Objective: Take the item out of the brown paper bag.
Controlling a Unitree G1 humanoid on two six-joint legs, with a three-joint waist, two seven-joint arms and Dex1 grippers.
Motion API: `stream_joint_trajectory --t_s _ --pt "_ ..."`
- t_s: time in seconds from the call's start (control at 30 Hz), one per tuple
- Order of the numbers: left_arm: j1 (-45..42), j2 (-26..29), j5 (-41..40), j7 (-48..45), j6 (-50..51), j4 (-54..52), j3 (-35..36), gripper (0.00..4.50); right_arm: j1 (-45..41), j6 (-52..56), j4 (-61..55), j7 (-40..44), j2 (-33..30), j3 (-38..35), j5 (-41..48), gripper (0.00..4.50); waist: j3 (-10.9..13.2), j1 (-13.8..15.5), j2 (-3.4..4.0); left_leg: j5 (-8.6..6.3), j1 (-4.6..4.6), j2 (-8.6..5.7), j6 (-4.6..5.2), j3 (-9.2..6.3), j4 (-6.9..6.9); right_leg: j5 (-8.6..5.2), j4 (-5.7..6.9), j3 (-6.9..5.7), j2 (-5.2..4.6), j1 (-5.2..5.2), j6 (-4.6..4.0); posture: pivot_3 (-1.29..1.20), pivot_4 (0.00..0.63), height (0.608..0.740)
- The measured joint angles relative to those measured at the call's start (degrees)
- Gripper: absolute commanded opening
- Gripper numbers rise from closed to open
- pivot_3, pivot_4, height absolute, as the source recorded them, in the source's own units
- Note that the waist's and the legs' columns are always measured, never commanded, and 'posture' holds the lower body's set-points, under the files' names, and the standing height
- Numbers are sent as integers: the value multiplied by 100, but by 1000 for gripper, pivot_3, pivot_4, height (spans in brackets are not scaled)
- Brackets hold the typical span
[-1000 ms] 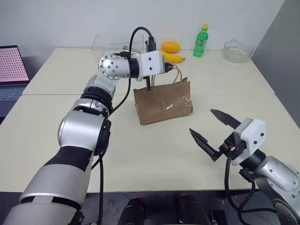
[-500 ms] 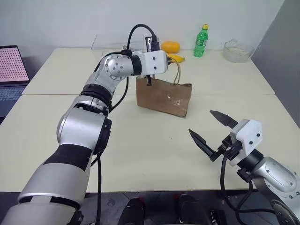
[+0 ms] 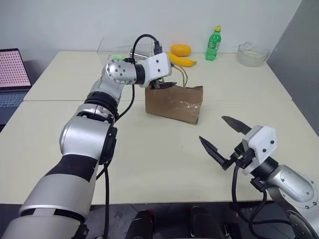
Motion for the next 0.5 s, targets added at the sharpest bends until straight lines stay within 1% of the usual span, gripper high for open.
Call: stream_joint_trajectory --t_s 0.03,0.17,0.33,0.5 --pt "0 21 -88 -113 93 -1 73 4467 -4 0 5 10 -1 2 -8 4500 0 -1 0 0 0 0 0 -1 1 0 0 -1 0 0 0 0 150 740" --pt "0 92 -360 -526 374 -10 301 4467 -7 0 28 18 -1 8 -34 4500 0 -22 0 0 -1 0 0 -1 4 0 1 -1 0 0 0 0 150 740" --pt "98 222 -843 -1271 892 -96 661 4467 -28 15 66 63 -7 69 -138 4500 0 -69 0 0 0 1 0 -2 5 0 5 -1 1 0 0 0 150 740" --pt "318 393 -1233 -1680 1217 -287 912 4467 -53 62 77 129 -8 73 -166 4500 0 -109 0 0 0 1 0 -3 10 0 8 -1 0 0 -1 0 150 740"
